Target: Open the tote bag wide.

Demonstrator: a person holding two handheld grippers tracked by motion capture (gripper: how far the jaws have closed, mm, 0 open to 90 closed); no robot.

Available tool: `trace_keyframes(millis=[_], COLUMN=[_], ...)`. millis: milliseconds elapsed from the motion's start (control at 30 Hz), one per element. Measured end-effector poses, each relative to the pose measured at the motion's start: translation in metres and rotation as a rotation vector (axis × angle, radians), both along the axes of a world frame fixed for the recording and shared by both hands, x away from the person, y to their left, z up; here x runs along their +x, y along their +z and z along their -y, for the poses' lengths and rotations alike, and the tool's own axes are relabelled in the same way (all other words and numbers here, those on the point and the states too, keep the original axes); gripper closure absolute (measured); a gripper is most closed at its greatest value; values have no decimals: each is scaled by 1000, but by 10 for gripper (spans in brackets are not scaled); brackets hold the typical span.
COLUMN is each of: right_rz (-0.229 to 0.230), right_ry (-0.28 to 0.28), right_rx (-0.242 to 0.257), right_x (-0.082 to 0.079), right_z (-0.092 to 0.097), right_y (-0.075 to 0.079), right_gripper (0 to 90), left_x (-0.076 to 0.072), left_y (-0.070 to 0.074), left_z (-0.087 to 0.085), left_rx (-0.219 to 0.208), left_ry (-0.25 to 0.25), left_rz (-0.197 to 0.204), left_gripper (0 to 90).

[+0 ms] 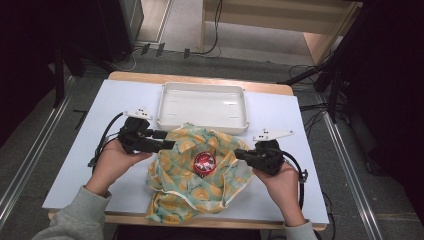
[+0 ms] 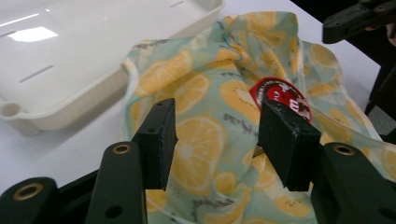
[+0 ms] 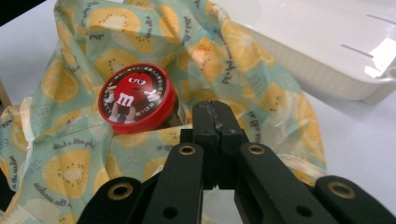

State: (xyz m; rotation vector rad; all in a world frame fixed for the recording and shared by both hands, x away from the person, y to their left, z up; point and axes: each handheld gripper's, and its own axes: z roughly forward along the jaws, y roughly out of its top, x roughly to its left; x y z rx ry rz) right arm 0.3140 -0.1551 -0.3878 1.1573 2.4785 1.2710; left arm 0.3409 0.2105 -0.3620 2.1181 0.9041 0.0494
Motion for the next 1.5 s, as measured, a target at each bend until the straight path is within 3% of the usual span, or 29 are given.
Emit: trace_keyframes(millis=[467, 533, 667, 767, 933, 1233, 1500], right_rz=[-25, -23, -34, -32, -68, -128, -153], right_ry=[38, 43, 48, 53, 53, 62, 50], right_rx=[-9, -13, -13, -14, -15, -64, -110], right_x=[17, 20, 23, 25, 29, 21, 9], right_z=[-28, -32, -38, -42, -47, -45, -34], right_y=[-16, -18, -22, -25, -38, -60, -70], right_gripper=[900, 900, 900, 900, 900, 900, 900], left_x=[0, 1, -1, -2, -3, 5, 14], left_y=[-26, -28, -32, -32, -39, -46, -53], left_z=[10, 10, 10, 13, 16, 4, -9], left_rx=[23, 27, 19, 18, -1, 12, 77], left_ry=[3, 1, 6, -11, -17, 33, 68], left_rz=[-43, -52, -44, -52, -69, -71, -79], left_gripper=[487, 538, 793, 896, 900, 900, 900])
